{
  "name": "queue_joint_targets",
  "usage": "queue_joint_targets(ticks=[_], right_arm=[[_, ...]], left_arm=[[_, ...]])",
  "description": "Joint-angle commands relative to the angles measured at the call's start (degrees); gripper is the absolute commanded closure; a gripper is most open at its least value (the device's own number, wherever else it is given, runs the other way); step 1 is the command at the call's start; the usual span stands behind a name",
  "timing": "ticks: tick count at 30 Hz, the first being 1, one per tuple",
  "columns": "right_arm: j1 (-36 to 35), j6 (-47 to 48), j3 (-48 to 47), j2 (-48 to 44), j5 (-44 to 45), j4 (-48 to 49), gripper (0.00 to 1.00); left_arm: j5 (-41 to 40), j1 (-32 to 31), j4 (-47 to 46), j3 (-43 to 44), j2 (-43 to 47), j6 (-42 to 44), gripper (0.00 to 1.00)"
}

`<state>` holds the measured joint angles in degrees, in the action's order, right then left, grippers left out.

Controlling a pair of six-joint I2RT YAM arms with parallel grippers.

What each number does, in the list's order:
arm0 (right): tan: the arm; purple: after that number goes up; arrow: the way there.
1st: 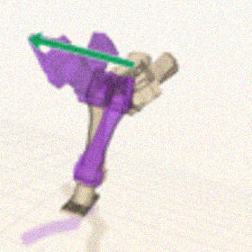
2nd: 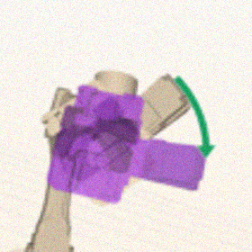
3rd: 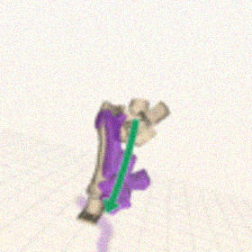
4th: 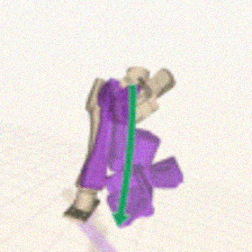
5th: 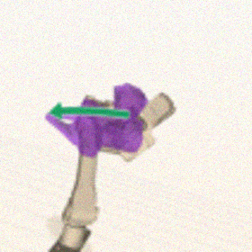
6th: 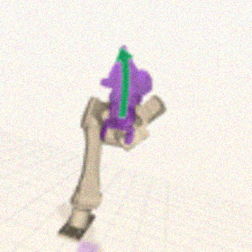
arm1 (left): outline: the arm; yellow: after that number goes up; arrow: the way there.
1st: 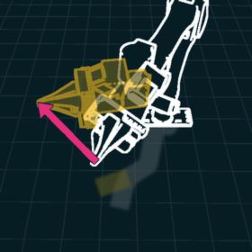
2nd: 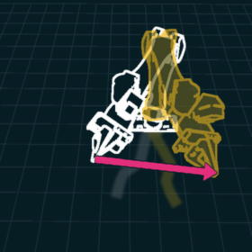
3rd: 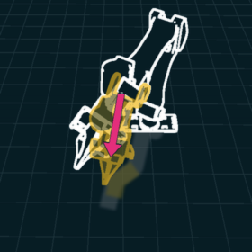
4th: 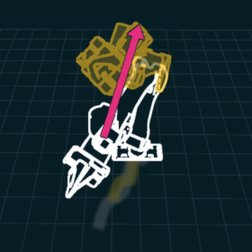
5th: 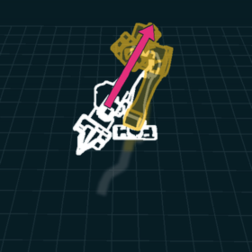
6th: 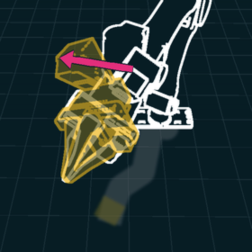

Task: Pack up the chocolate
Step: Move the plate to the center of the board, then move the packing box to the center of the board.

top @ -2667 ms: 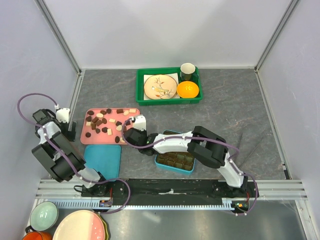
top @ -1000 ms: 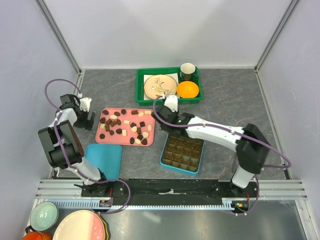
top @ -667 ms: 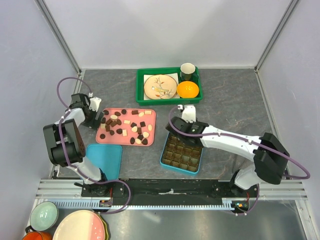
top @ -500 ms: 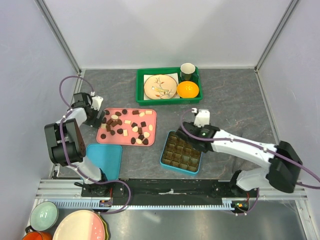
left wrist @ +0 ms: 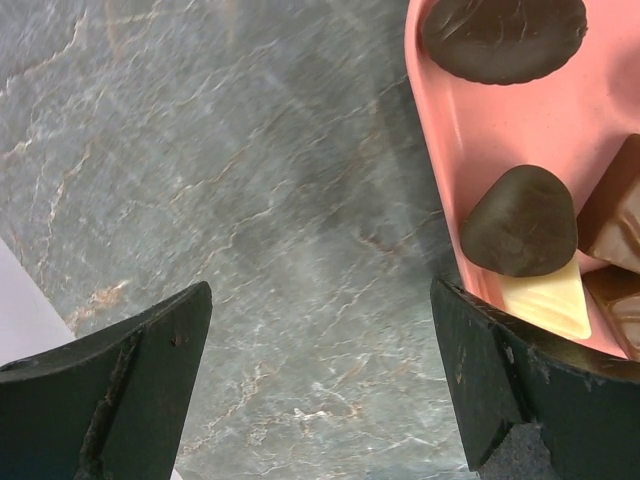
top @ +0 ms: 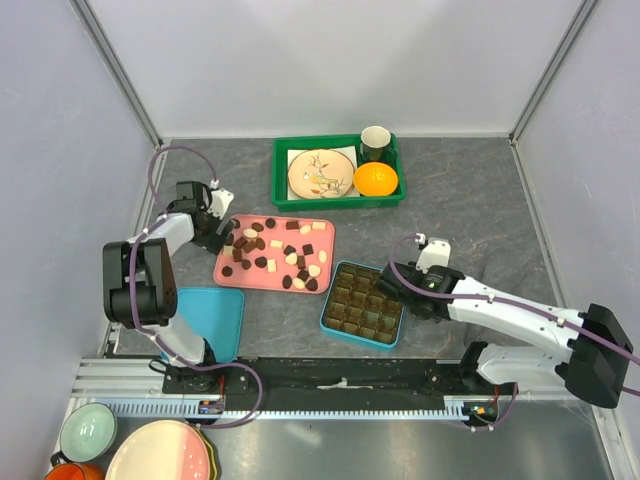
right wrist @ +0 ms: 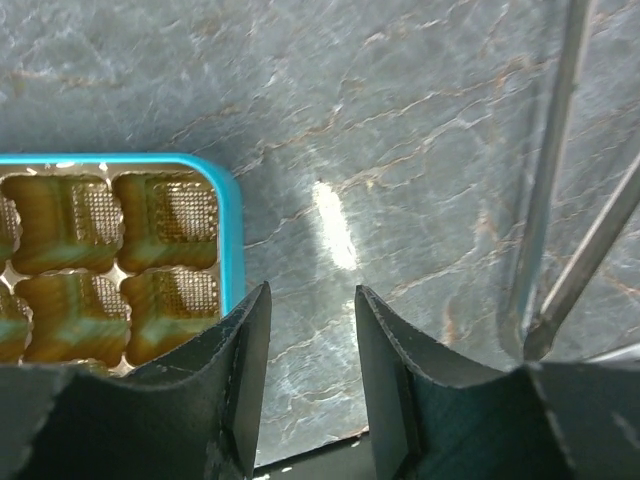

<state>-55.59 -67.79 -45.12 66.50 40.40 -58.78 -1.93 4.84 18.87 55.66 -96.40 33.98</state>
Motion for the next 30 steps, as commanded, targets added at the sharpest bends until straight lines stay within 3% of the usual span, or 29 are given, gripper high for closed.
queue_joint_targets(ticks=[1,8,12,17,23,30], right_arm=[[0.1,-0.5,-0.7,1.8,-0.6,2.7,0.53],[0.8,4.8,-10.9,3.7,13.8,-2.6,0.53],[1.5,12.4,-14.3,7.3,19.3,5.2,0.53],[5.3,21.2,-12.1,16.0,12.7,19.4,0.57],[6.1,23.3,-9.5,24.6,0.5,32.8,0.65],[6.1,24.4,-6.7,24.5,-9.9,36.9,0.7]], left_arm=[[0.9,-3.2,2.3,-1.4,-0.1,-2.8,0.02],[1.4,-6.5,4.2,-2.5,1.7,-2.8,0.02],[1.2,-6.8,4.4,-2.7,2.0,-2.9,0.02],[0.9,-6.8,4.5,-3.2,2.5,-2.9,0.03],[0.4,-6.8,4.5,-3.8,3.0,-2.7,0.03],[0.0,-6.8,4.1,-4.3,3.3,-2.5,0.03]])
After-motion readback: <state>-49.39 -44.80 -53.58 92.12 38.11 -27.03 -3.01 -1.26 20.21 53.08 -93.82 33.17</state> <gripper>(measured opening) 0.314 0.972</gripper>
